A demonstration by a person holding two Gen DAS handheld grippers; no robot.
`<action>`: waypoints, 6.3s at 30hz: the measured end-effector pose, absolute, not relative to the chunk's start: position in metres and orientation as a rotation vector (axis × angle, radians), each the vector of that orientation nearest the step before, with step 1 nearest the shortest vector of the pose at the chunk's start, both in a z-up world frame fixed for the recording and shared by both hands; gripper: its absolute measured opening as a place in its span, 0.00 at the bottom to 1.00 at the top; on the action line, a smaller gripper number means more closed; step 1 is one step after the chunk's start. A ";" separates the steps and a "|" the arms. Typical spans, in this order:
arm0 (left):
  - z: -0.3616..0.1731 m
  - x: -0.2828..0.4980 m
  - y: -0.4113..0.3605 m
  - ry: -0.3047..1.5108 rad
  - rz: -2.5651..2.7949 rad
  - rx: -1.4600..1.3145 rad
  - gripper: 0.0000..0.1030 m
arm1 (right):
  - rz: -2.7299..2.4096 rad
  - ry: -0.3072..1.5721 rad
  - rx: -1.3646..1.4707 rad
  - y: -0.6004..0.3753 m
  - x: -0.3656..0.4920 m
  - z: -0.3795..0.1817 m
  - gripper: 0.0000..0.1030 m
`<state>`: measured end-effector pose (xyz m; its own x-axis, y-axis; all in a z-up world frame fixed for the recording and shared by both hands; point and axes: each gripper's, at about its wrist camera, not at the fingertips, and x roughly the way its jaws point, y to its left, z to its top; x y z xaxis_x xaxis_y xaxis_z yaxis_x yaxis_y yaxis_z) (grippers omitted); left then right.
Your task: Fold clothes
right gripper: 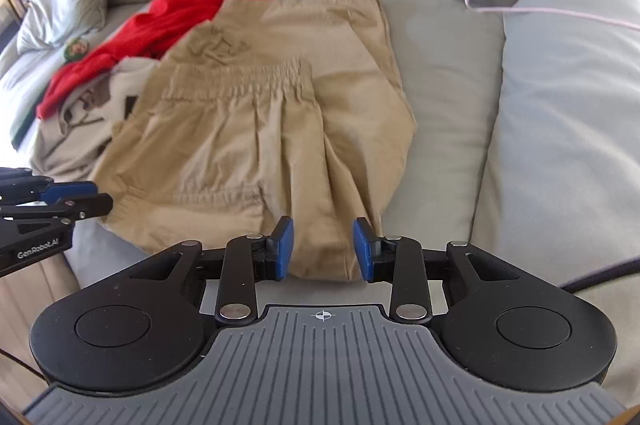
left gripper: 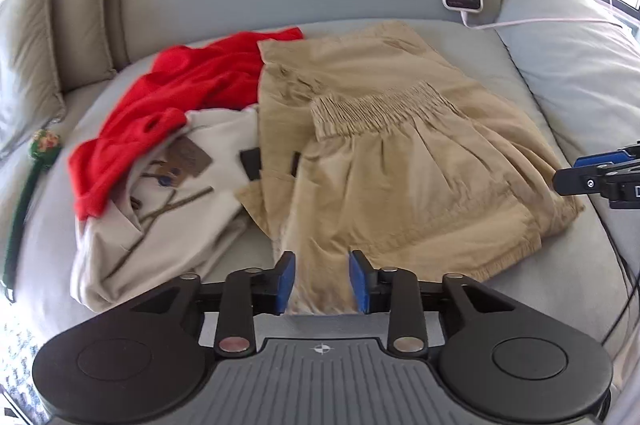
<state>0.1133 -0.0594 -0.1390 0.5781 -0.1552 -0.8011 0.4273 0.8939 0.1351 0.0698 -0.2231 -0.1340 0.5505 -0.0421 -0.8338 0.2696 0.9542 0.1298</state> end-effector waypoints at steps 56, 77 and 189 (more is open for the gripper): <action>-0.154 0.126 0.014 1.010 -0.299 -0.080 0.70 | -0.232 0.855 0.698 -0.273 0.011 -0.134 0.80; -0.186 0.161 -0.031 1.066 -0.409 -0.058 0.33 | -0.131 0.802 0.990 -0.297 0.070 -0.229 0.25; -0.146 0.131 -0.188 0.922 -0.596 0.318 0.39 | -0.285 0.852 0.584 -0.339 0.030 -0.127 0.76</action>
<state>0.1313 -0.1883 -0.1459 0.4604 -0.3432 -0.8187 0.6060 0.7954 0.0074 0.0301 -0.3386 -0.1265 0.6334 -0.0080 -0.7737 0.4595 0.8084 0.3678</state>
